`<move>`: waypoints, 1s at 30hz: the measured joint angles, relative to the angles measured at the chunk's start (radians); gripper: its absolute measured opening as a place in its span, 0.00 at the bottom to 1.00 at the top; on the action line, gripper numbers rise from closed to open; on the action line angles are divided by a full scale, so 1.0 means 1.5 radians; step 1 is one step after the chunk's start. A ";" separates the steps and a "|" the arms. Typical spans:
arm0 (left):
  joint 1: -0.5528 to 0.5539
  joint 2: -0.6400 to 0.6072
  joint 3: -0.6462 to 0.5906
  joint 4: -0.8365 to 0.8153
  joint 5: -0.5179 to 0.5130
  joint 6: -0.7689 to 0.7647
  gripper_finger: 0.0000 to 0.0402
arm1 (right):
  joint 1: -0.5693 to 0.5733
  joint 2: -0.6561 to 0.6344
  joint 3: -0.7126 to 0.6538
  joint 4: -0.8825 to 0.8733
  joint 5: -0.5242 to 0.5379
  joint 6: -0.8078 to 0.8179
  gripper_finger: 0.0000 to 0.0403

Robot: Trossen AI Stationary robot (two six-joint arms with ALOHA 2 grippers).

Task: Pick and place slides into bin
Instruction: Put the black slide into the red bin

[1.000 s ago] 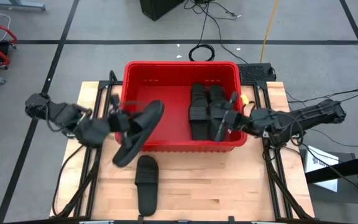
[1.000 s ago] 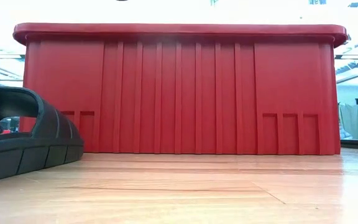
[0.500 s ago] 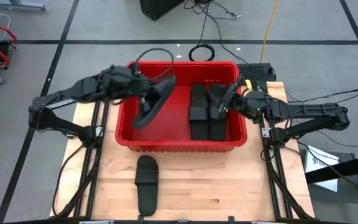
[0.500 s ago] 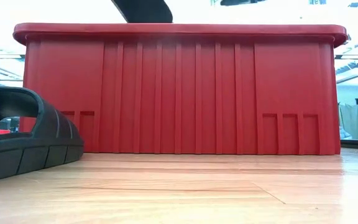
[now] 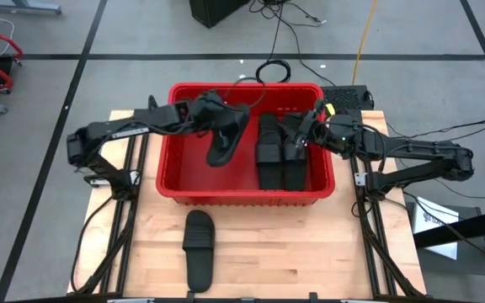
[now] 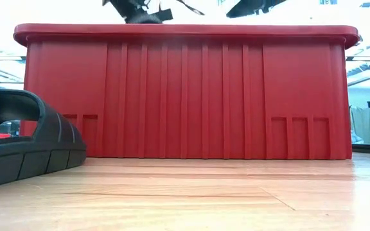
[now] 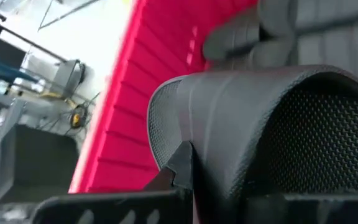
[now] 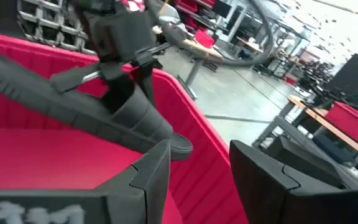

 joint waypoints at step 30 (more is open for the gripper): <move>0.016 0.231 -0.060 0.200 -0.106 -0.028 0.05 | -0.069 0.000 -0.047 0.082 -0.071 0.013 0.38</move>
